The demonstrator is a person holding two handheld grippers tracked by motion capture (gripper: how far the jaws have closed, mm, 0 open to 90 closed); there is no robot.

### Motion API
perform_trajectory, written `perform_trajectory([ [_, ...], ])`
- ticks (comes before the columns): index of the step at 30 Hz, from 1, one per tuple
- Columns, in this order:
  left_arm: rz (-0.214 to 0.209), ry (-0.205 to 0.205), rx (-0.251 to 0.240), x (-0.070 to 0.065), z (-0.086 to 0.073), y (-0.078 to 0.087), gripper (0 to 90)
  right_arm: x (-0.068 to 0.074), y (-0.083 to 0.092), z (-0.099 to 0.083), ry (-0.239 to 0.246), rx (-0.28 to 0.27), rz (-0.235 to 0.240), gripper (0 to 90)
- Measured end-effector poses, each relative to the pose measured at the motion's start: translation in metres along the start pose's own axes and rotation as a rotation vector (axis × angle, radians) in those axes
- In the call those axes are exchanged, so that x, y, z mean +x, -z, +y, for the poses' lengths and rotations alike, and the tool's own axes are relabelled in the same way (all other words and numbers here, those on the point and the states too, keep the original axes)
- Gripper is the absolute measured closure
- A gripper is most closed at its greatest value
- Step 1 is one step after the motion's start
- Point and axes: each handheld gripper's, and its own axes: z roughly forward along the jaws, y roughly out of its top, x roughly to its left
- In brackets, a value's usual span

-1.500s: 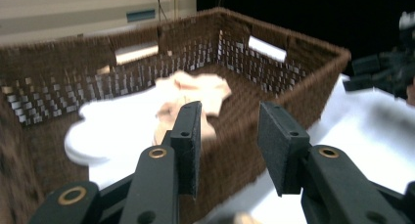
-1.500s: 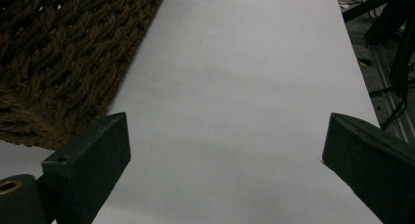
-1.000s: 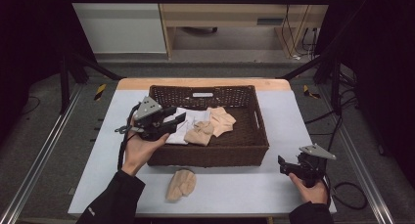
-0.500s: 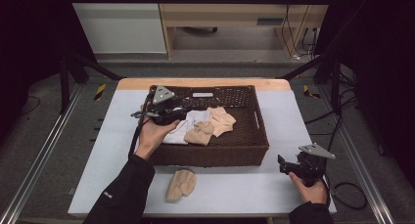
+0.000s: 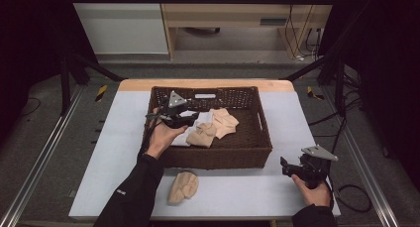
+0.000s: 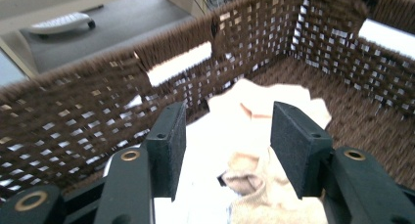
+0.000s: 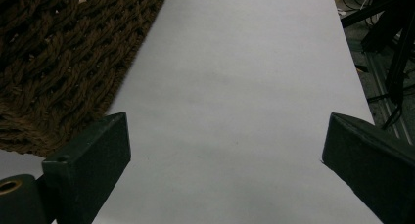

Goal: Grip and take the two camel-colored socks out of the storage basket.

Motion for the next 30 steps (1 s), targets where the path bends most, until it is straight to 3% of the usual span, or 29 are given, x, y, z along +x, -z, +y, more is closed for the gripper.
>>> perform_trajectory([
  [7,-0.009,-0.017,0.094,-0.001,-0.013,-0.016,45.3,0.001,0.000,0.000,0.008,0.002,0.002,4.2],
  [10,-0.016,-0.030,0.112,-0.002,-0.015,-0.021,45.0,0.001,-0.001,0.000,0.008,0.003,0.000,4.3],
  [13,-0.032,-0.016,0.121,-0.003,-0.015,-0.024,43.7,0.001,0.000,0.000,0.007,0.002,0.002,4.2],
  [18,-0.039,-0.016,0.174,-0.004,-0.019,-0.029,43.0,0.001,0.000,0.000,0.010,0.002,0.001,4.2],
  [22,-0.060,-0.043,0.214,-0.007,-0.022,-0.035,42.0,0.001,0.000,0.000,0.010,0.001,0.002,4.2],
  [27,-0.045,-0.092,0.286,-0.013,-0.028,-0.042,41.0,0.002,0.000,0.000,0.012,0.001,0.001,4.2],
  [30,-0.047,-0.097,0.303,-0.014,-0.029,-0.044,42.0,0.003,0.000,0.001,0.014,0.001,0.001,4.3],
])
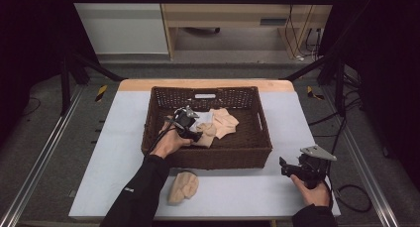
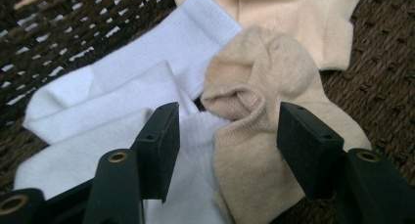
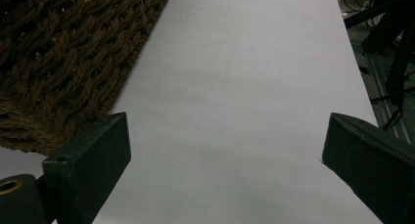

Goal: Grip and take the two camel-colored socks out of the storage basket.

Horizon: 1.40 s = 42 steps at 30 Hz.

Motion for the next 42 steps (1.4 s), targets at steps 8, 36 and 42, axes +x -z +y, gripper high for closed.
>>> perform_trajectory([
  [8,-0.024,0.018,0.040,0.002,-0.002,-0.007,42.4,0.001,0.000,0.000,0.002,0.006,0.004,4.5],
  [36,-0.075,0.012,-0.026,0.001,0.003,0.011,81.4,0.001,0.001,0.000,-0.001,0.008,0.007,4.9],
  [42,-0.092,0.040,-0.177,0.003,0.002,0.029,81.8,0.000,0.001,-0.001,-0.003,0.007,0.006,4.9],
])
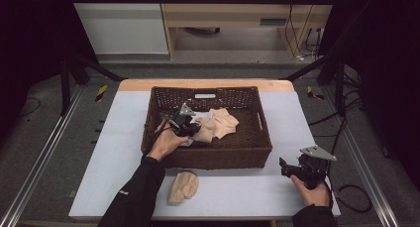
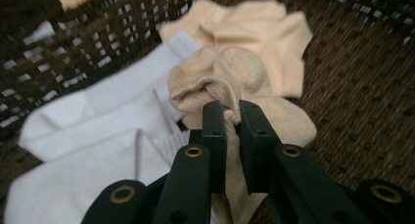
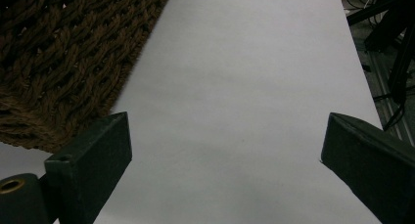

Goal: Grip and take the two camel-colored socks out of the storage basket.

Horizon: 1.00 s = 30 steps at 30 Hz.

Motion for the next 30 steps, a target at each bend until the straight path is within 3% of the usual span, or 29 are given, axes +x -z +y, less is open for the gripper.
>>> perform_trajectory([
  [6,0.013,0.015,-0.144,-0.003,0.007,0.015,82.0,-0.001,0.000,0.000,0.002,0.002,-0.001,5.0],
  [14,0.031,0.035,-0.379,-0.007,0.023,0.057,82.3,-0.001,0.001,0.000,-0.003,0.001,-0.003,5.0],
  [24,0.035,0.059,-0.530,-0.015,0.030,0.113,82.5,-0.002,0.002,0.000,-0.005,-0.008,-0.010,4.9],
  [30,0.026,0.036,-0.554,-0.027,0.027,0.137,82.5,-0.002,0.002,0.000,-0.002,-0.006,-0.011,4.9],
])
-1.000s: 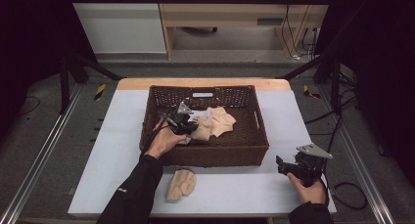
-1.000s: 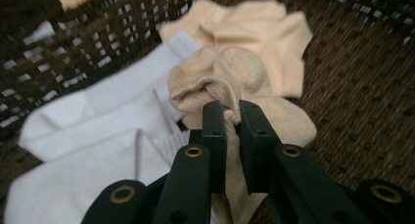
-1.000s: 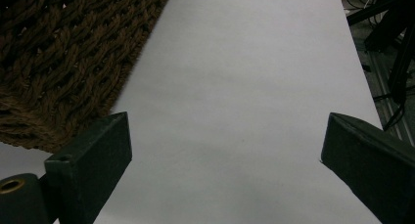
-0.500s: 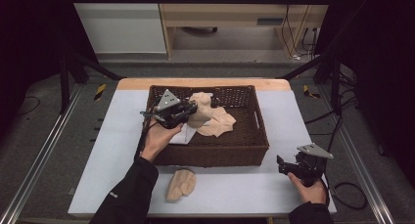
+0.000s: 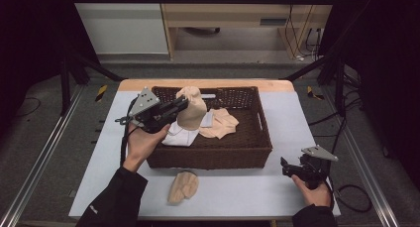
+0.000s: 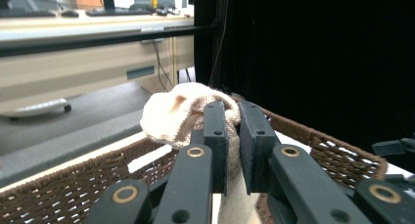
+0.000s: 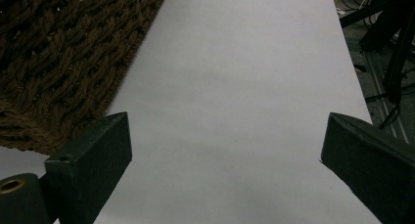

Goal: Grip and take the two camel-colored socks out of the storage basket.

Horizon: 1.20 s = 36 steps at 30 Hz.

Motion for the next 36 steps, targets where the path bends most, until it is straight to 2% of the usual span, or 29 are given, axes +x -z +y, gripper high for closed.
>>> perform_trajectory([
  [5,-0.018,0.006,-0.019,-0.010,0.001,0.019,82.5,-0.001,0.001,0.000,-0.004,-0.003,-0.001,4.9],
  [9,-0.042,0.022,-0.055,-0.017,-0.001,0.035,82.5,0.000,0.001,0.000,-0.002,-0.003,-0.002,4.9],
  [16,-0.088,0.003,-0.069,-0.033,-0.004,0.058,82.4,-0.001,0.002,-0.001,-0.004,-0.001,-0.004,4.9],
  [29,-0.150,-0.011,-0.003,-0.060,-0.044,0.073,82.3,-0.001,0.002,-0.001,-0.003,-0.004,-0.003,4.9],
  [36,-0.185,-0.011,0.068,-0.072,-0.072,0.073,82.3,0.000,0.003,-0.002,-0.002,-0.001,-0.004,4.9],
])
